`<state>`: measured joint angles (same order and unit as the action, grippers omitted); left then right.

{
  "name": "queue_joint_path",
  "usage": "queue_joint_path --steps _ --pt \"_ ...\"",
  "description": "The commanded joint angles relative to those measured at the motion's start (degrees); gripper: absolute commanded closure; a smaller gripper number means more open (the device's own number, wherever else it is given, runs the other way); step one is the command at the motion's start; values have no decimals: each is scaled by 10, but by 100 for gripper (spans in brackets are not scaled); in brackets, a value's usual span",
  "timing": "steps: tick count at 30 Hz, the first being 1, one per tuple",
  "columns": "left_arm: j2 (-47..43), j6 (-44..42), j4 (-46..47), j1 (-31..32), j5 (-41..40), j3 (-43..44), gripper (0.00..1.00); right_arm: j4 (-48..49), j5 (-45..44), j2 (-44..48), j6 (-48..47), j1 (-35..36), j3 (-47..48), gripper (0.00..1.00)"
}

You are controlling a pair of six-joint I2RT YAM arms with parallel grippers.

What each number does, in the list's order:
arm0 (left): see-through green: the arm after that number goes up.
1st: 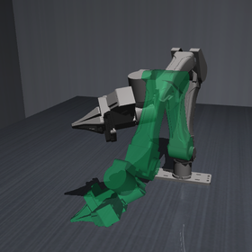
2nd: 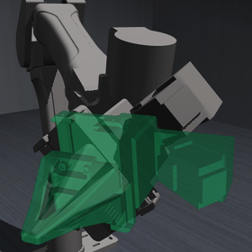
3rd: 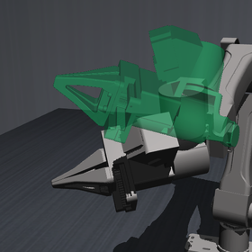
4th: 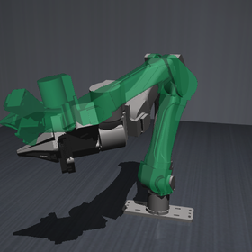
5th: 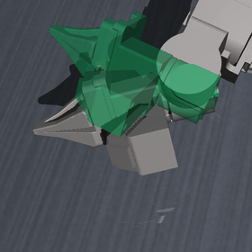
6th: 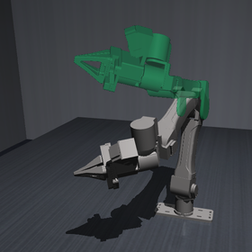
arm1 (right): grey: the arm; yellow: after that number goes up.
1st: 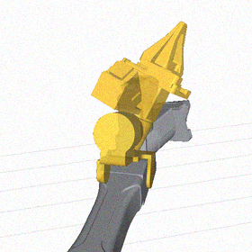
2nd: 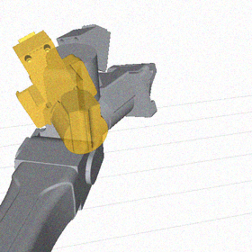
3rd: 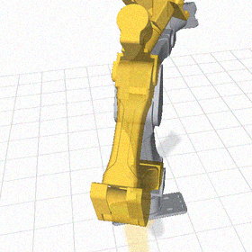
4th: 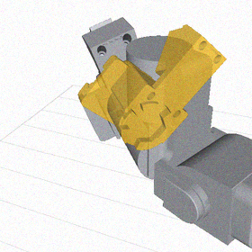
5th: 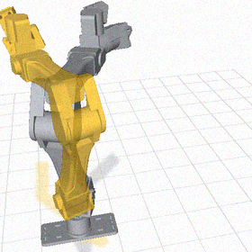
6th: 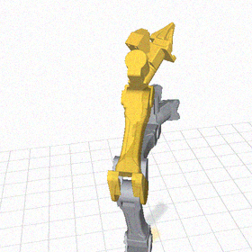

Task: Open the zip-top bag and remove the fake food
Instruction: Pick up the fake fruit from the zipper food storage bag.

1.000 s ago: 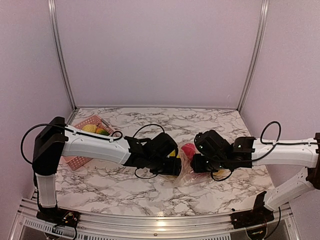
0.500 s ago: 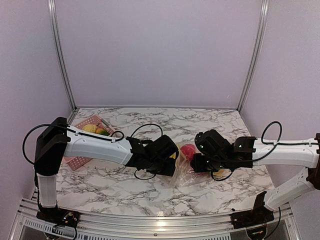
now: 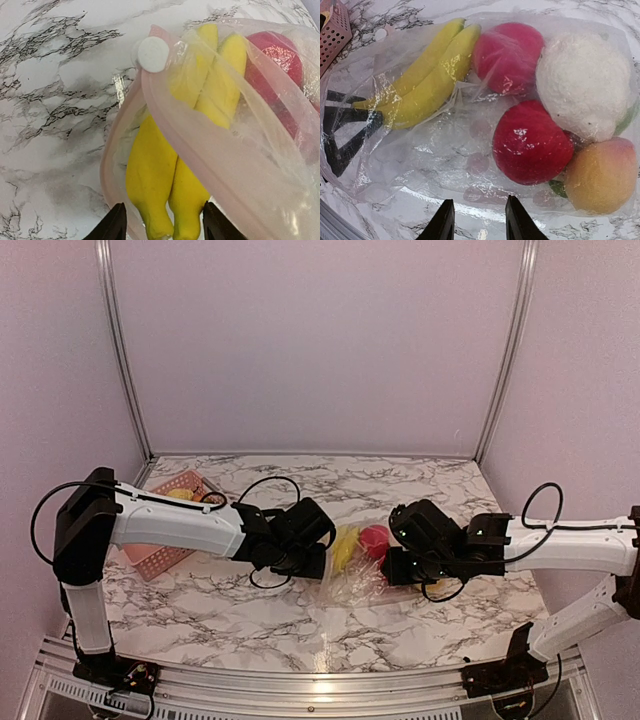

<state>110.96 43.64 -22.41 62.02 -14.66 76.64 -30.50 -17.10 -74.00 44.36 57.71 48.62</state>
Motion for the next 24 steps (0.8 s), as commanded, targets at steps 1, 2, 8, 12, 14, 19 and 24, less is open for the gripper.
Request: queue_joint_path --steps 1,2,8,12,14,19,24 --pt "-16 -12 -18 -1 -16 8 47 1 -3 -4 0 5 16 66" --pt "-17 -11 -18 -1 -16 8 47 1 -3 -4 0 5 14 66" --pt "-45 38 2 -2 -1 -20 51 3 -5 -1 1 5 11 66" --pt "-53 70 23 -2 10 -32 50 6 -3 -1 1 5 11 66" --pt "-47 76 28 -2 13 -30 50 9 -1 -1 0 5 11 66" --pt "-26 88 16 5 4 -12 50 16 2 7 -9 5 4 66" --pt "-1 98 -13 13 -24 19 50 20 4 16 -21 5 -1 66"
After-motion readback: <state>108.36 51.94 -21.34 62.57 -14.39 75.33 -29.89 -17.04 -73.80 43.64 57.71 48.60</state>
